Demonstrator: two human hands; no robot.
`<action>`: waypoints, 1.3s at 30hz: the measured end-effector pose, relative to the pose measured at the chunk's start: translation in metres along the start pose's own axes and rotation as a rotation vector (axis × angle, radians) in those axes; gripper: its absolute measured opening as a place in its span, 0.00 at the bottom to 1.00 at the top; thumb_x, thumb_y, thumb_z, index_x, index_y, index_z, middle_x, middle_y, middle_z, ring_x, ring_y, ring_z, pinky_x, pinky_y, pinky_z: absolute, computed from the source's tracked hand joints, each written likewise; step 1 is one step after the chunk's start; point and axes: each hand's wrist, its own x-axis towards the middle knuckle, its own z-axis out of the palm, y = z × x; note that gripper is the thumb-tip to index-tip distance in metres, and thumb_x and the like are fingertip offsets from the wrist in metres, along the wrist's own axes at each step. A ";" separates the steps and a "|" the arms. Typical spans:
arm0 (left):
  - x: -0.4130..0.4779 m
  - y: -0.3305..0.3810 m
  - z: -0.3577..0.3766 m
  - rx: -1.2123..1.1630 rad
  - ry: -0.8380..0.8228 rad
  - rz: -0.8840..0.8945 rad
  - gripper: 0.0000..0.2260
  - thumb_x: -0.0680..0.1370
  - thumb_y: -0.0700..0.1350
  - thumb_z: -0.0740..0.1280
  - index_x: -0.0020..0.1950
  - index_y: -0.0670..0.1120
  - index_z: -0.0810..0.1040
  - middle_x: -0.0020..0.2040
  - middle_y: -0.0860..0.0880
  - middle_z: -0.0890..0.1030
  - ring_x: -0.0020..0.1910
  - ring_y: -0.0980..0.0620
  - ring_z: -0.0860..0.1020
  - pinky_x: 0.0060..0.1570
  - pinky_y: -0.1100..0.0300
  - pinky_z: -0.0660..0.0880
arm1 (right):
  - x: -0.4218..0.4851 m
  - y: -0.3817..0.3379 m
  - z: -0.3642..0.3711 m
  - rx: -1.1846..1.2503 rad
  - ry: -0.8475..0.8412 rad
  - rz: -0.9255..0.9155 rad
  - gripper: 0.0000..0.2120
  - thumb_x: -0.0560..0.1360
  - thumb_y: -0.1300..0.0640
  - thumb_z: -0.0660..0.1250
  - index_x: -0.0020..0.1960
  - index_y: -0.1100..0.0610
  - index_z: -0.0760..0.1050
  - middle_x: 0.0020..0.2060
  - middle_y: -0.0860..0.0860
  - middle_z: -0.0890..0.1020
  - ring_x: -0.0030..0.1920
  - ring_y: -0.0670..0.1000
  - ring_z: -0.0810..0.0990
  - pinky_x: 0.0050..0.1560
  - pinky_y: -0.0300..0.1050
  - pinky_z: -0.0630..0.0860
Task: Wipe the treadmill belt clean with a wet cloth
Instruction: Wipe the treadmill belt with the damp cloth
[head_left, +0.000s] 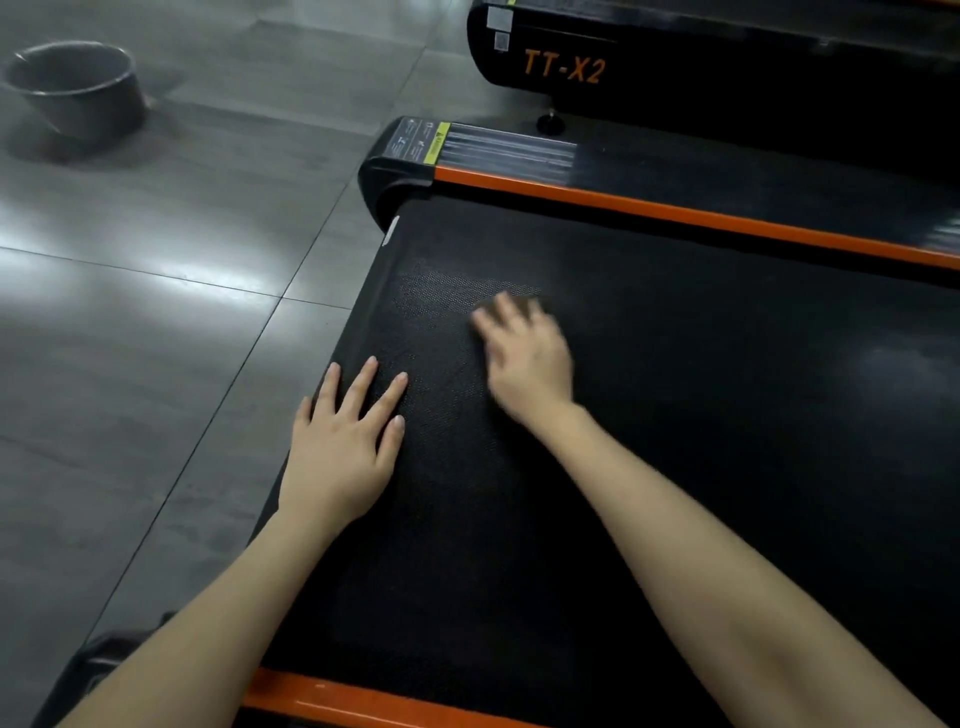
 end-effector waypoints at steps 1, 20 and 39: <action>0.000 0.000 0.000 -0.002 0.002 0.004 0.26 0.78 0.59 0.44 0.74 0.58 0.63 0.76 0.49 0.62 0.75 0.40 0.56 0.67 0.41 0.61 | -0.016 -0.011 0.001 0.029 -0.015 -0.189 0.19 0.72 0.58 0.61 0.62 0.52 0.77 0.65 0.57 0.75 0.63 0.68 0.72 0.63 0.62 0.69; 0.105 0.012 0.002 -0.026 -0.020 -0.100 0.23 0.82 0.55 0.48 0.77 0.57 0.54 0.78 0.48 0.51 0.76 0.43 0.49 0.68 0.44 0.61 | 0.072 0.125 -0.016 -0.057 -0.082 0.217 0.20 0.80 0.55 0.54 0.71 0.47 0.66 0.74 0.51 0.63 0.73 0.60 0.58 0.73 0.55 0.53; 0.105 0.011 0.005 -0.020 0.014 -0.093 0.28 0.76 0.59 0.42 0.77 0.58 0.55 0.78 0.47 0.54 0.76 0.42 0.52 0.67 0.45 0.61 | 0.123 0.060 0.022 -0.024 -0.008 0.192 0.20 0.79 0.55 0.55 0.70 0.46 0.68 0.73 0.52 0.64 0.71 0.63 0.62 0.71 0.53 0.56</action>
